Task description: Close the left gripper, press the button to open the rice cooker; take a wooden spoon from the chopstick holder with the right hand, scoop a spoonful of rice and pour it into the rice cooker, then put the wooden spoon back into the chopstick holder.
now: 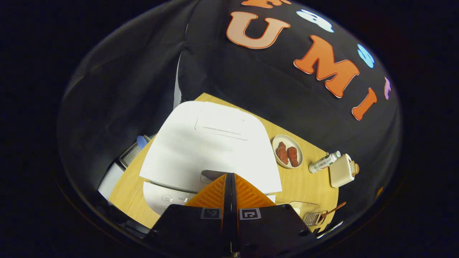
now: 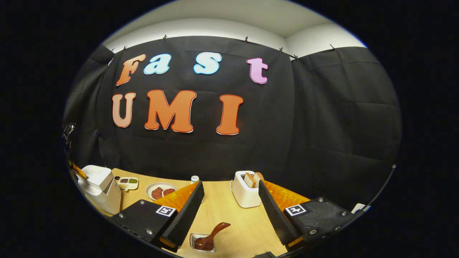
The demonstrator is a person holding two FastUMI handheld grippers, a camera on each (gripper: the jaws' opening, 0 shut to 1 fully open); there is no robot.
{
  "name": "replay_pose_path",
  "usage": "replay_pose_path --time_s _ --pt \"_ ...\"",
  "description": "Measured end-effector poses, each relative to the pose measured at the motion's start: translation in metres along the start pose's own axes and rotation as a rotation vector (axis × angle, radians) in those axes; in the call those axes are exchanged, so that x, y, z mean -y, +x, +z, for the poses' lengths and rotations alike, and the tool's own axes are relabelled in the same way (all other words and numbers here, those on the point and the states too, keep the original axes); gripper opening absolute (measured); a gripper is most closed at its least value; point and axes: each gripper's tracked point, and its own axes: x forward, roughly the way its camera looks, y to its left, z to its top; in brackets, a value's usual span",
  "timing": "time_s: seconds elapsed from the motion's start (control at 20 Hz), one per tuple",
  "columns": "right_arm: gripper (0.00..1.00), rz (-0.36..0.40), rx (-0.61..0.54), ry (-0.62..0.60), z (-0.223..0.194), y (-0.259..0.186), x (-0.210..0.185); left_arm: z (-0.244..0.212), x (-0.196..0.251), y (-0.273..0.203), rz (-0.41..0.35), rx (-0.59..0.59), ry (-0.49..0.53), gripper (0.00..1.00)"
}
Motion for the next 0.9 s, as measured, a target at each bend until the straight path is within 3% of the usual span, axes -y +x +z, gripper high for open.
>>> replay_pose_path --time_s 0.2,0.35,0.8,0.9 --pt "0.95 0.053 -0.092 0.028 -0.032 0.010 -0.010 0.034 -0.012 -0.042 0.100 0.154 0.112 0.06" --pt "0.95 0.088 -0.143 0.037 -0.051 0.017 -0.016 0.051 -0.003 -0.076 0.101 0.264 0.125 0.02" --pt "0.97 0.178 -0.300 0.077 -0.108 0.041 -0.026 0.071 0.049 -0.183 0.113 0.572 0.226 0.05" --pt "0.95 0.193 -0.347 0.097 -0.126 0.047 -0.030 0.068 0.063 -0.197 0.098 0.609 0.226 0.13"
